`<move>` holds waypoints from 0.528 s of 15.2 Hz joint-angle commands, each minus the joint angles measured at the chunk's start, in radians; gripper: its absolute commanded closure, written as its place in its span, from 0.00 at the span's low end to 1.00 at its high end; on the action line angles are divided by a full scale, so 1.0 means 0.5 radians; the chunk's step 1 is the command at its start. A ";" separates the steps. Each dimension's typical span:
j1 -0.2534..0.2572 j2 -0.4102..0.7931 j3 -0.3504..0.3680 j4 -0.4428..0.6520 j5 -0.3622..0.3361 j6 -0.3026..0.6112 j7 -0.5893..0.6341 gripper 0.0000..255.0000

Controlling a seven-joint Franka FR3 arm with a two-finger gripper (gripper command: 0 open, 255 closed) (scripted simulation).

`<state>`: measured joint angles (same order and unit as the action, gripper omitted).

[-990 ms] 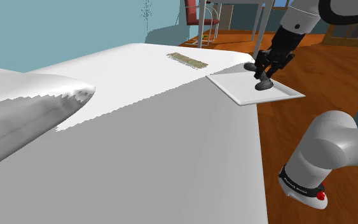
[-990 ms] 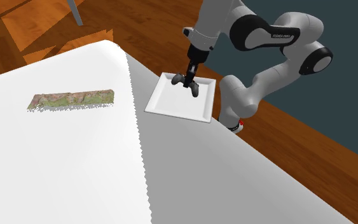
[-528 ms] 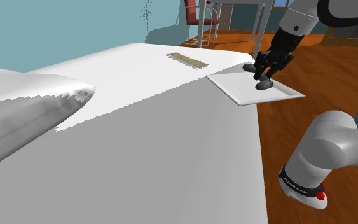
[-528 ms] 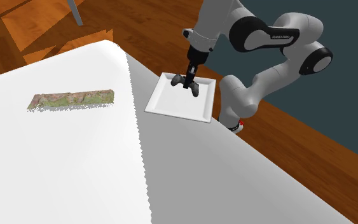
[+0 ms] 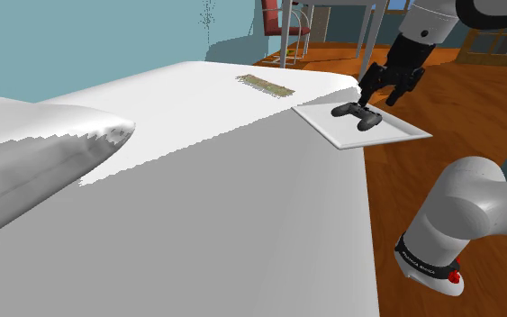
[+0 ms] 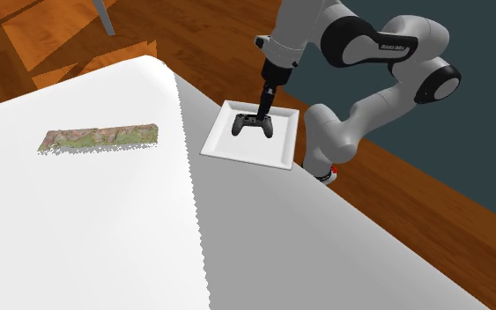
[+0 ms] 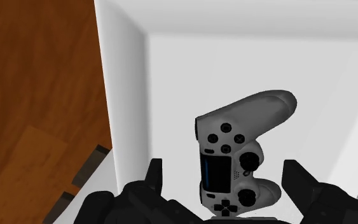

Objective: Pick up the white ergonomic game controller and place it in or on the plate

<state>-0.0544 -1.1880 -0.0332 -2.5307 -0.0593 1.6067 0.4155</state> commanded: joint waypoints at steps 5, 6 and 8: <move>0.001 0.057 0.006 0.210 0.006 -0.154 -0.006 0.00; 0.001 0.057 0.006 0.210 0.006 -0.154 -0.006 0.00; 0.001 0.057 0.006 0.210 0.006 -0.154 -0.006 0.00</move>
<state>-0.0540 -1.1596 -0.0302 -2.4261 -0.0565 1.5300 0.4125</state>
